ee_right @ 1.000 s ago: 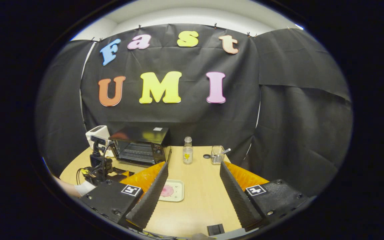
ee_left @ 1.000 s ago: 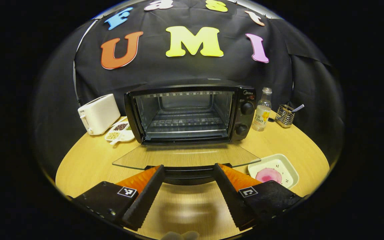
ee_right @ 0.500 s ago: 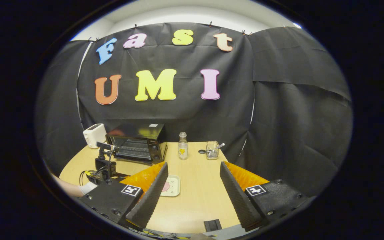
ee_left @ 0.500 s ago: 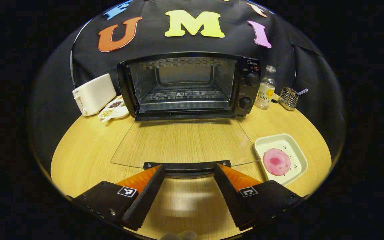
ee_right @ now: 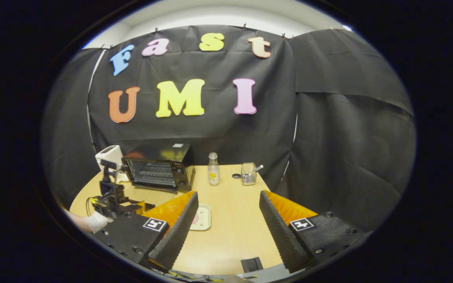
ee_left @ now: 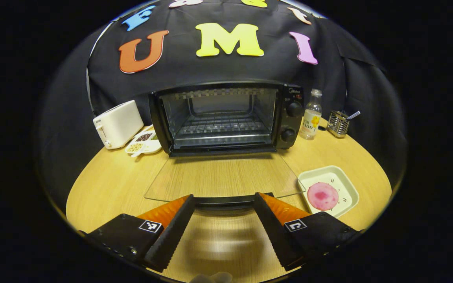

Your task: Open the electric oven with the left hand, put the food in, and close the electric oven.

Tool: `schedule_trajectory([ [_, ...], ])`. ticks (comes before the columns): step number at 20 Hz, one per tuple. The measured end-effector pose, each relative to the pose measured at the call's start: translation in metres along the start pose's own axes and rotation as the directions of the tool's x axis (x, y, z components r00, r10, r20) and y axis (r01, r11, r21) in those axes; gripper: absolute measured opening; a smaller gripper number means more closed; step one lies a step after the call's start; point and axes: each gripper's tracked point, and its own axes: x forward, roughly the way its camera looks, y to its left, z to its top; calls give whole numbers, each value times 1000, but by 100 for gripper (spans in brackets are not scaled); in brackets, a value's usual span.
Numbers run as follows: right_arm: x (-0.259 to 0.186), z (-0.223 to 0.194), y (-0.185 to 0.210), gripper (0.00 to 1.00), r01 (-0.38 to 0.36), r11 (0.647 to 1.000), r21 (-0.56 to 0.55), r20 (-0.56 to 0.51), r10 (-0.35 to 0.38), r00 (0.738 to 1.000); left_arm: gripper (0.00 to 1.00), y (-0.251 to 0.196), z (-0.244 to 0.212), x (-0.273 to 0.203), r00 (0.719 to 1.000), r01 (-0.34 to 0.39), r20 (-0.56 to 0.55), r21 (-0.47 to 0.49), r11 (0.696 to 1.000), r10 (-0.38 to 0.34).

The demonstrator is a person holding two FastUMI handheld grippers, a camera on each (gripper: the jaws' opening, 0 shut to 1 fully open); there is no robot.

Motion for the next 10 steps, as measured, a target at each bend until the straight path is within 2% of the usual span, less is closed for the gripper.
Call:
schedule_trajectory([
  [1,6,-6,3,96,-10,1000,4,-14,10,1000,100,2,10,-10,1000,4,28,-3,1000,-4],
  [2,14,-12,5,97,-21,1000,6,-30,21,999,97,5,22,-21,998,8,59,-9,1000,-8],
  [5,45,-34,17,99,-71,997,1,-83,71,994,97,18,56,-62,988,0,153,-12,1000,2],
  [6,56,-44,21,96,-85,996,1,-109,85,990,97,24,66,-74,984,-8,180,-13,1000,11],
  [10,100,-85,37,99,-150,988,40,-215,155,964,97,48,101,-129,962,-52,267,-22,998,56],
])
